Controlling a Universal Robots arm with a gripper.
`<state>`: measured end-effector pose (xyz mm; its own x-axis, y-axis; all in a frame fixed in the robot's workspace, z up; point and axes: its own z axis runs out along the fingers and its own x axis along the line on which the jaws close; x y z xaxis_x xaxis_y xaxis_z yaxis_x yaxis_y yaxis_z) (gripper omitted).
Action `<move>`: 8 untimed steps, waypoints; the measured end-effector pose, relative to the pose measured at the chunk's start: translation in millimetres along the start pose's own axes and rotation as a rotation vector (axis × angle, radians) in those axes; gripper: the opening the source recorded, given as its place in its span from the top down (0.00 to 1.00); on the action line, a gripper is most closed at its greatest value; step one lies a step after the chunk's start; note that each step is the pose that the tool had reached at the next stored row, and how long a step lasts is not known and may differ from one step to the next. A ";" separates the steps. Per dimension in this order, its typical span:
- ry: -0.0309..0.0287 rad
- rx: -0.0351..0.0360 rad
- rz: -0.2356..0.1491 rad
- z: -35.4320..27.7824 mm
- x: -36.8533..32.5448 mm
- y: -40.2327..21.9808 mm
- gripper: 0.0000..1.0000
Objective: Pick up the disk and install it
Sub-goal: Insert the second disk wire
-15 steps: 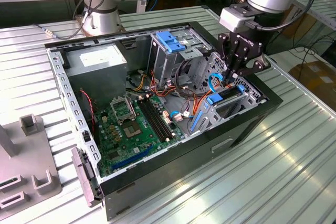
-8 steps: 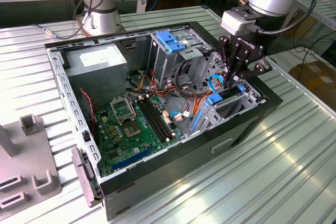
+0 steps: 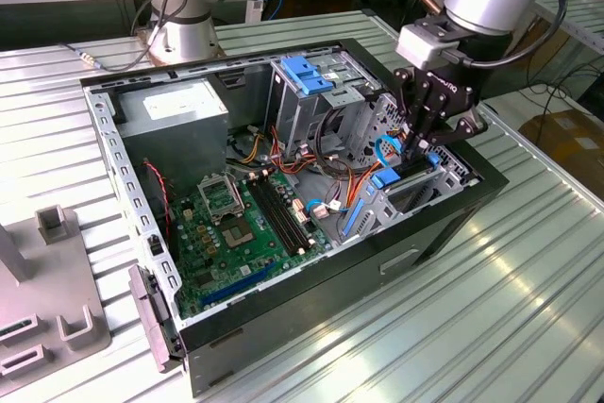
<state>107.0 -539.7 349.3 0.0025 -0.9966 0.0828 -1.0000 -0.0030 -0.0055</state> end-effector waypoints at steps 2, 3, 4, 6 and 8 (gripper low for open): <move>0.0000 -0.0001 0.001 0.4 2.0 0.0 0.84; -0.0001 -0.0001 0.001 0.6 2.7 0.0 0.84; 0.0000 -0.0002 0.002 1.0 3.8 0.0 0.84; -0.0002 -0.0002 0.002 1.5 4.3 0.0 0.84; -0.0005 -0.0002 0.002 1.9 4.4 0.0 0.84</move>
<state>107.0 -544.2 347.8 0.0003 -0.9966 0.0823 -1.0000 -0.0007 -0.0054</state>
